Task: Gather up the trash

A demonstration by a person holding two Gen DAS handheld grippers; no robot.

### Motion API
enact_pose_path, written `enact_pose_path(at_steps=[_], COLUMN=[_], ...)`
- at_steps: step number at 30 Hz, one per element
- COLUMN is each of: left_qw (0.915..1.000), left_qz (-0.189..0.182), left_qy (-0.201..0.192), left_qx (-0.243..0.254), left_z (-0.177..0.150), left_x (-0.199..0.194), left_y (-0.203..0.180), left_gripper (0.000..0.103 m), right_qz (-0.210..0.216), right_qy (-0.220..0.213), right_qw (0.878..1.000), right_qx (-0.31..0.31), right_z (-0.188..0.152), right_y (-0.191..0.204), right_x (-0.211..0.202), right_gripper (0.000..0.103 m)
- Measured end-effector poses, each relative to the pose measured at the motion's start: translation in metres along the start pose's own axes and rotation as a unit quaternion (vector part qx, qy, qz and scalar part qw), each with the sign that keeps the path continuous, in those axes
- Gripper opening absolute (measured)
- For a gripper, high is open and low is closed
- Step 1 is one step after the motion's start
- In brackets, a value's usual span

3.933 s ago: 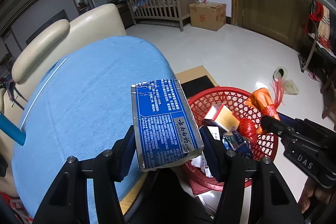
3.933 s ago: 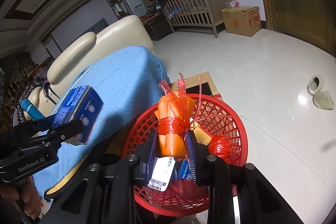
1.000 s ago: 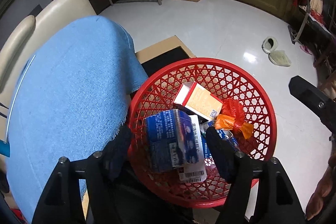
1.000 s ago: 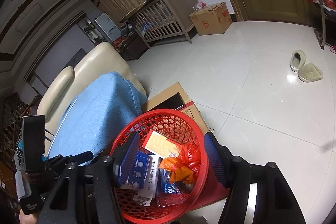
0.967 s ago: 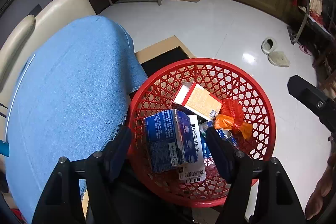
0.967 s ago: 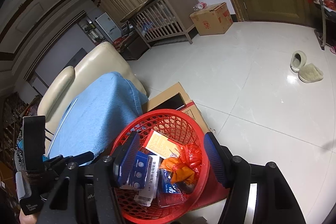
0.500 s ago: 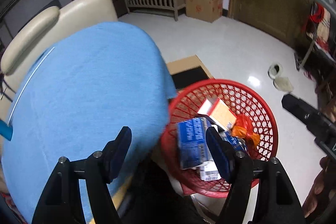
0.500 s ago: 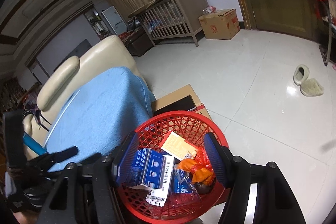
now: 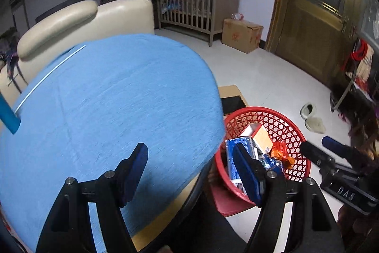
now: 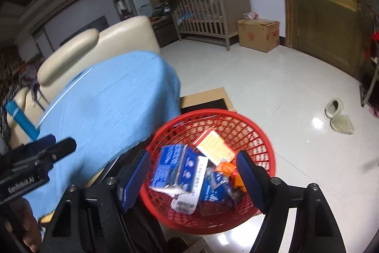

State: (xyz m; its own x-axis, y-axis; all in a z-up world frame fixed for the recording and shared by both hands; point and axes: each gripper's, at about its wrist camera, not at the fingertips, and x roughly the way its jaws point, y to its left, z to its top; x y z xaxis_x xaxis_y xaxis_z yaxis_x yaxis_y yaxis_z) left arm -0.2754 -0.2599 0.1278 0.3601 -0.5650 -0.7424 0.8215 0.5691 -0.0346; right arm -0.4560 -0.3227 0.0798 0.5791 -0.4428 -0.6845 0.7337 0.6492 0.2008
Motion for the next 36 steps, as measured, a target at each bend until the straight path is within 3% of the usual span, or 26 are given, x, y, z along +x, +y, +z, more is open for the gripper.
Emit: enact_pose_path(at_steps=[3, 5, 10, 14, 18, 25, 36], left_qw=[0.9998, 0.9996, 0.9989, 0.9986, 0.9984, 0.9986, 0.9990], left_qz=[-0.003, -0.004, -0.019, -0.021, -0.019, 0.003, 0.024], left_qy=[-0.004, -0.010, -0.019, -0.023, -0.026, -0.029, -0.033], left_qx=[-0.018, -0.026, -0.037, -0.043, -0.046, -0.045, -0.020], left_z=[-0.006, -0.010, -0.016, -0.018, -0.019, -0.023, -0.026], left_x=[-0.004, -0.008, -0.015, -0.019, -0.022, -0.023, -0.021], left_y=[0.014, 0.022, 0.031, 0.036, 0.038, 0.042, 0.032], left_gripper=[0.076, 0.090, 0.091, 0.099, 0.099, 0.099, 0.099], right_qz=[-0.005, -0.008, -0.020, -0.031, -0.049, -0.078, -0.090], right_qy=[0.008, 0.012, 0.019, 0.017, 0.010, 0.011, 0.013], right_qw=[1.000, 0.999, 0.998, 0.997, 0.996, 0.994, 0.994], right_qx=[-0.028, -0.043, -0.063, -0.071, -0.069, -0.073, -0.066], right_z=[-0.008, -0.016, -0.029, -0.033, -0.031, -0.032, -0.032], right_y=[0.018, 0.027, 0.043, 0.048, 0.049, 0.052, 0.045], right_x=[0.002, 0.003, 0.004, 0.003, 0.001, 0.003, 0.006], right_gripper=[0.078, 0.078, 0.078, 0.078, 0.078, 0.100, 0.102])
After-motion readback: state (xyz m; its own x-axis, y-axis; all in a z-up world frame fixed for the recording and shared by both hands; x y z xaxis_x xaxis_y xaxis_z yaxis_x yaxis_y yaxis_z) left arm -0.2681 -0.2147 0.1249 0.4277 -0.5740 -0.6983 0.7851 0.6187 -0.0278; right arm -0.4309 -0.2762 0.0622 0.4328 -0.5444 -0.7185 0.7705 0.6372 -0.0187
